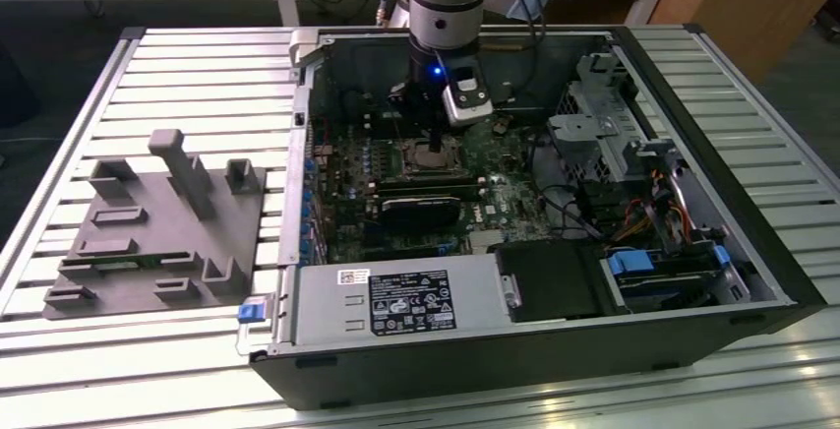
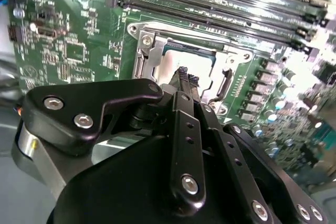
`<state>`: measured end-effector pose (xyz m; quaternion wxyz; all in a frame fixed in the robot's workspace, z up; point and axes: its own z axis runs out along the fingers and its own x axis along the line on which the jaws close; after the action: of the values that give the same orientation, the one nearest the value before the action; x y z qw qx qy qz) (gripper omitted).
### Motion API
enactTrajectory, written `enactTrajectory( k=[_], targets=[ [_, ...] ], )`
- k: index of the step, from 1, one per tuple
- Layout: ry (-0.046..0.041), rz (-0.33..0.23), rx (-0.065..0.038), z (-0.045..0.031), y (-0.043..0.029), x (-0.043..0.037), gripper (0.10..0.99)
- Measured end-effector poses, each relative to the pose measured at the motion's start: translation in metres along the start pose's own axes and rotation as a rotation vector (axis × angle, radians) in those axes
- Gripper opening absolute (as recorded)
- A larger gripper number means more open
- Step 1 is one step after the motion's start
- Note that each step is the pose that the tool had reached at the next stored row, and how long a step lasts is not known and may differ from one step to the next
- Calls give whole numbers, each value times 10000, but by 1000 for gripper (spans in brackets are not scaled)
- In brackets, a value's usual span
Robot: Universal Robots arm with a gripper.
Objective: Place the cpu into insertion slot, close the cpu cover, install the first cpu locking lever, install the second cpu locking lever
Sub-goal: 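Close the cpu cover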
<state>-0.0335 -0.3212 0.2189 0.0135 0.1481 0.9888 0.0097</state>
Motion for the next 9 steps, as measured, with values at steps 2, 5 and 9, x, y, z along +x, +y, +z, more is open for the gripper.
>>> enactTrajectory(
  k=[2,5,9],
  targets=[
    [9,-376,-8,1,0,0,106],
    [21,-915,-22,2,0,0,106],
    [41,-1775,-41,4,0,0,106]
  ],
)
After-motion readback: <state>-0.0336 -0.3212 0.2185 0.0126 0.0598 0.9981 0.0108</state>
